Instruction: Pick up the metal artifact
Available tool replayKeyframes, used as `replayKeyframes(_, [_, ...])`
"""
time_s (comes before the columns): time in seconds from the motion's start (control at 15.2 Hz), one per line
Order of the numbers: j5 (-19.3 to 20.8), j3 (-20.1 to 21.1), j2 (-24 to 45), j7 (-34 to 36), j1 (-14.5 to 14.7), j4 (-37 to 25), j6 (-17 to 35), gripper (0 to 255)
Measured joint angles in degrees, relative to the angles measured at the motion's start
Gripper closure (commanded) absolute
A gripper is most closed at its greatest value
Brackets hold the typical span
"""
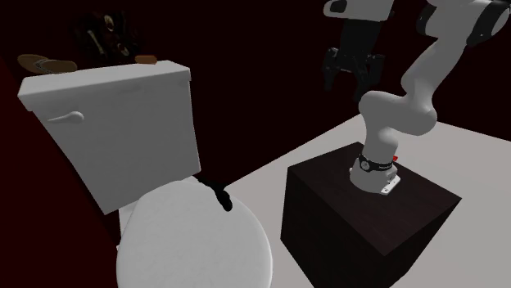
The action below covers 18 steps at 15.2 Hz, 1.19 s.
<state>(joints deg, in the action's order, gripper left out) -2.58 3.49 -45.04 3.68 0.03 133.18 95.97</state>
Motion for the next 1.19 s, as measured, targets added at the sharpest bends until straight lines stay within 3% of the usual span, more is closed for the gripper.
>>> replayKeyframes(0.2, [0.8, -1.5, -0.2, -2.8, 0.2, 2.2, 1.7, 0])
replayKeyframes(0.59, [4.8, -8.1, 2.7, -15.7, 0.8, 8.3, 9.6, 0])
replayKeyframes(1.19, [9.8, -18.9, 13.8, -36.2, 1.8, 11.5, 22.6, 0])
